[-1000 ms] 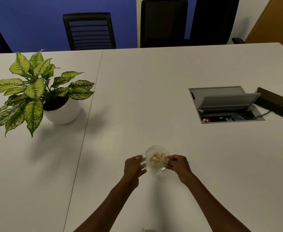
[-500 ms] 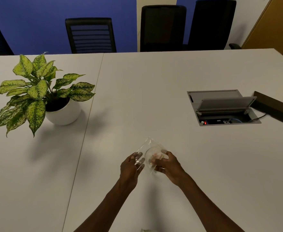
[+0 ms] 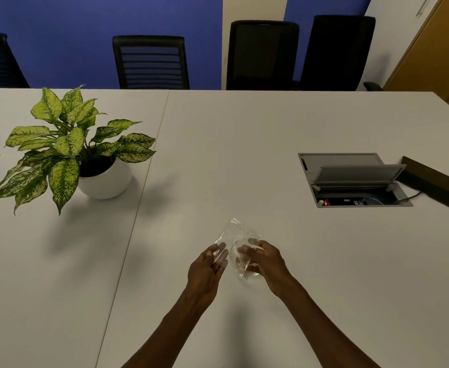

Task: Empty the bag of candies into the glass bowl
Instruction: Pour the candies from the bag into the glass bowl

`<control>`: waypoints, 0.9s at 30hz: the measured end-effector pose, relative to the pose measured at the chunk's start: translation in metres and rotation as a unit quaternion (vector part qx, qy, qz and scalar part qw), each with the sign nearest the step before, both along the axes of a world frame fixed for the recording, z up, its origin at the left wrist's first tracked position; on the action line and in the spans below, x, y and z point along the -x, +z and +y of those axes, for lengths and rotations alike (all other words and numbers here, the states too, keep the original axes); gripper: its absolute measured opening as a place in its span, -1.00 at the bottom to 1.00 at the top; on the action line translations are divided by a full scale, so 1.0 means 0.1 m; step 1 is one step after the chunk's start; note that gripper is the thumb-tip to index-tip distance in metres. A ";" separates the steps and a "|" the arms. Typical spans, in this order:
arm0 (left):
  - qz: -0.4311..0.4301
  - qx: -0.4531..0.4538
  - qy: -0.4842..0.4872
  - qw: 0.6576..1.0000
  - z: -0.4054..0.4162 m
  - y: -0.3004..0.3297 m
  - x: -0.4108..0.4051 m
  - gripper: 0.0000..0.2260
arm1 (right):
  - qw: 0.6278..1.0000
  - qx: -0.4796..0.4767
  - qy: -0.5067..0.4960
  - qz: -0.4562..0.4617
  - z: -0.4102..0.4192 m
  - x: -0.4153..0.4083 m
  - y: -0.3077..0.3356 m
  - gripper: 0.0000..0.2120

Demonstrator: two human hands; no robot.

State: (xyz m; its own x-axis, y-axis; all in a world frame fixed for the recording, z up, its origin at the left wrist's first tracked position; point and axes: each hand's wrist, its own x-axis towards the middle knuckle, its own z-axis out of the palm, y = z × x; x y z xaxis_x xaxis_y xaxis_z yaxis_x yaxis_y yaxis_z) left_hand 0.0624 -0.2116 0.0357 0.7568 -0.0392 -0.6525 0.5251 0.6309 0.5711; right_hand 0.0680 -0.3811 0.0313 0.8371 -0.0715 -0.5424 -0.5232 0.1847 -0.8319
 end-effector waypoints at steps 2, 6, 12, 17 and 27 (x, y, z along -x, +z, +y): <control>0.000 0.000 -0.030 1.000 0.07 -0.03 0.05 -0.77 | 0.999 0.022 -0.025 -0.005 0.04 -0.02 0.04 -0.83; -0.020 -0.043 -0.100 0.994 0.20 -0.08 0.07 -0.79 | 0.998 0.057 0.004 -0.015 0.07 -0.03 0.09 -0.87; -0.097 -0.133 -0.144 0.976 0.38 -0.01 -0.12 -0.63 | 0.991 0.087 0.100 -0.029 0.10 0.01 0.16 -0.86; -0.108 -0.187 -0.071 0.974 0.45 -0.02 -0.11 -0.71 | 0.987 0.068 0.140 -0.031 0.22 0.03 0.17 -0.83; -0.068 -0.246 0.007 0.967 0.76 -0.12 -0.01 -0.70 | 0.985 0.101 0.141 -0.025 0.57 0.12 -0.06 -0.97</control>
State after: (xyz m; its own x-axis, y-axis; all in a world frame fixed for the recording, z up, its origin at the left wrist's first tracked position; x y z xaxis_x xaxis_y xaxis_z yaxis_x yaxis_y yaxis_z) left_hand 0.0629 -0.1352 0.0240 0.8347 0.2613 -0.4848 0.4181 0.2723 0.8666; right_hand 0.0565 -0.3245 0.0252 0.8642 0.0660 -0.4988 -0.4877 -0.1333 -0.8627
